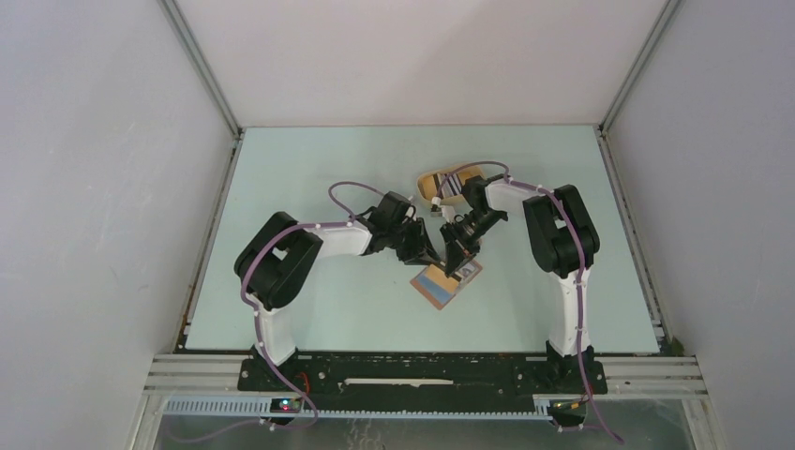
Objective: Put the credit cards into the card holder
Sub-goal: Insert the credit card into the card holder.
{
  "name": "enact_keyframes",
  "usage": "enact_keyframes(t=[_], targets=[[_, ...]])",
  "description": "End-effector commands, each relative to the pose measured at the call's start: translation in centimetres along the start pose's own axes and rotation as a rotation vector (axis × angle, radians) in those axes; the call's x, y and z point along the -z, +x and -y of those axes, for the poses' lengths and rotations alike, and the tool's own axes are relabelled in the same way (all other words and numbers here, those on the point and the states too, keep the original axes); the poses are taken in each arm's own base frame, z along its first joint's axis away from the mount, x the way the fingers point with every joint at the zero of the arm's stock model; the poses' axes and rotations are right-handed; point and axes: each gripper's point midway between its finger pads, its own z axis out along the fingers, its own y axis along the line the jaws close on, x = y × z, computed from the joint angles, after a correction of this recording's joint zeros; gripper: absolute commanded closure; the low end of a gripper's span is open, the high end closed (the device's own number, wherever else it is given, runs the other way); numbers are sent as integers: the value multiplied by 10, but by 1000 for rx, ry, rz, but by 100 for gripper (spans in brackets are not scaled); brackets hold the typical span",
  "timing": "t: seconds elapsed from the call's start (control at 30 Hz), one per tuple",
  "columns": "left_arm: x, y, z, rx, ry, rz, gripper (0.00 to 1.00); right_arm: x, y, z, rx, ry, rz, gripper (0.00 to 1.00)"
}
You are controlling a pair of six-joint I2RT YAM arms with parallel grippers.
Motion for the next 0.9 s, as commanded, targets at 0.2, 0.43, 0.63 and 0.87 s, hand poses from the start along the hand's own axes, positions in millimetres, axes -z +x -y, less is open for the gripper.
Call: enact_keyframes(t=[0.2,0.43,0.63,0.87], targets=[[0,-5,13,-43,11,-1,66,6,-8,-7,56,17,26,79],[1,-5,15,-52,17,-2,66,10,-12,-11,83,22,45,74],[1,-5,16,-59,21,-1,66,12,-12,-12,94,29,48,73],[2,-5,18,-69,26,-1,67,15,-12,-13,113,49,51,73]])
